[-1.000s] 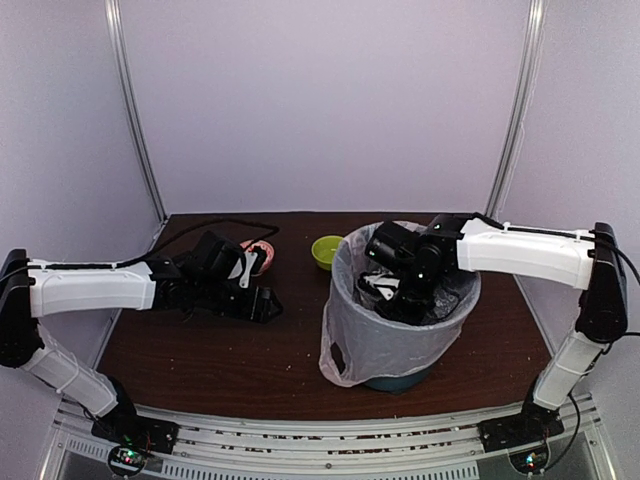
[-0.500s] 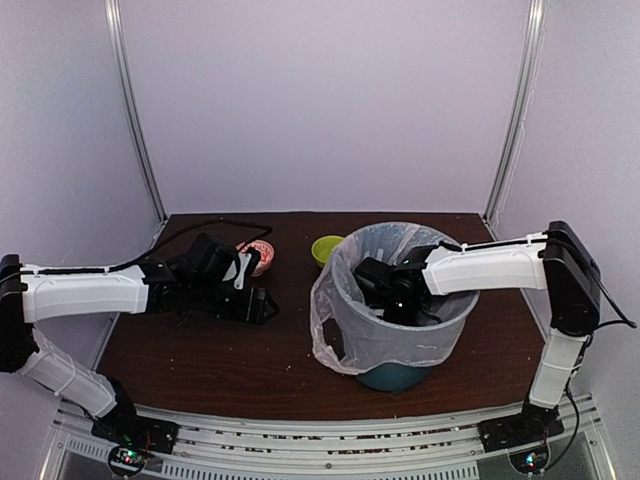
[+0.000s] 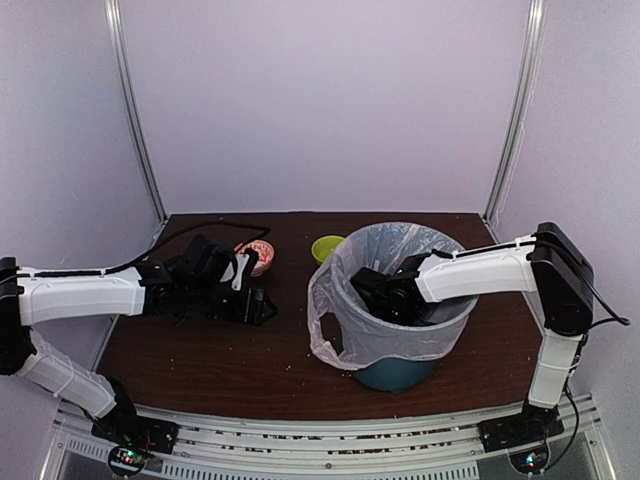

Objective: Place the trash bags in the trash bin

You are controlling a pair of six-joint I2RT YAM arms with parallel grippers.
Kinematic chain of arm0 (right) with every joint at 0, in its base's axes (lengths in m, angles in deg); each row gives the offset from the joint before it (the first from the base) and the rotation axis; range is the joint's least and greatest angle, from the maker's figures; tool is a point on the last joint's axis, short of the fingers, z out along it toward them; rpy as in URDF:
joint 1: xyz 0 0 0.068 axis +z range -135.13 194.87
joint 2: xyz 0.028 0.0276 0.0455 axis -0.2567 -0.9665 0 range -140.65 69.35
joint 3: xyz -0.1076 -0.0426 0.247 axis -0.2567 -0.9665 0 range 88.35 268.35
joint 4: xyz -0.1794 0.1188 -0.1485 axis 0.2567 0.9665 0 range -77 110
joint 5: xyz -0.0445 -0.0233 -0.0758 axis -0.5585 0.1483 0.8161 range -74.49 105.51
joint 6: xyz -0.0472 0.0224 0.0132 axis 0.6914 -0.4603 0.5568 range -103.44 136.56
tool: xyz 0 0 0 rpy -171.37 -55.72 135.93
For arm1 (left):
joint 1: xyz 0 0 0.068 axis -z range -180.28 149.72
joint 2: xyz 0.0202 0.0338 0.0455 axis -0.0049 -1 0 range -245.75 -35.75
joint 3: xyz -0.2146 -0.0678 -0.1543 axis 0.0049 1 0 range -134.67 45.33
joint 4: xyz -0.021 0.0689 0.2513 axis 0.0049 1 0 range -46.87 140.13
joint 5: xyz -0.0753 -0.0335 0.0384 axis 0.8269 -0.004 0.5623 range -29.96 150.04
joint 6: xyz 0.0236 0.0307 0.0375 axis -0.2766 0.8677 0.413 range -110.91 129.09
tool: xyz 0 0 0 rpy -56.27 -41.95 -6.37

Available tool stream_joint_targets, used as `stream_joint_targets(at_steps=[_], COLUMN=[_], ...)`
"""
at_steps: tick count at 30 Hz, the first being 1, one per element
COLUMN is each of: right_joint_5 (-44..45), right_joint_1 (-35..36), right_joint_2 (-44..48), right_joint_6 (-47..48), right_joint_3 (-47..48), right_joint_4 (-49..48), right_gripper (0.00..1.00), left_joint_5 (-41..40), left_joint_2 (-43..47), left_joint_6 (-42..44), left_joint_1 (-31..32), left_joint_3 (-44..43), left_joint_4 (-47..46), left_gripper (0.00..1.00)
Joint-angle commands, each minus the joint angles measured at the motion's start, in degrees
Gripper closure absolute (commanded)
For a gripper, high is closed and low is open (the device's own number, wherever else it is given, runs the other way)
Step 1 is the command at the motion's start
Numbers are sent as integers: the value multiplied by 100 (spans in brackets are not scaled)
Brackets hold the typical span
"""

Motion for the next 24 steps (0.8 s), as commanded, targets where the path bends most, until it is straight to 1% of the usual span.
stream_joint_targets(at_steps=[1,6,11,16,24], right_joint_5=[-40,-132,80,238,366], right_joint_1=[45,42,45,44,47], right_joint_2=[-219,-291,39,575,1100], right_joint_6=[27,29,-46,-252,-457], right_joint_3=[-171,-425,-121,175,182], right_joint_4=[-173,-354,-99,204,467], right_gripper=[100,100,100,100,99], left_joint_5=[125,448,1208,1817,2056], left_joint_2=[300,547,648,450,-171], left_joint_6=[228,432,617,685,668], left_joint_1=[-36,-36,-36,-36,6], left_joint_3=[-50,-80,-82,-183,-507], left_joint_4=[-523,-1019,-1640,-2041,-2348], left_gripper=[32,31,31,31,32])
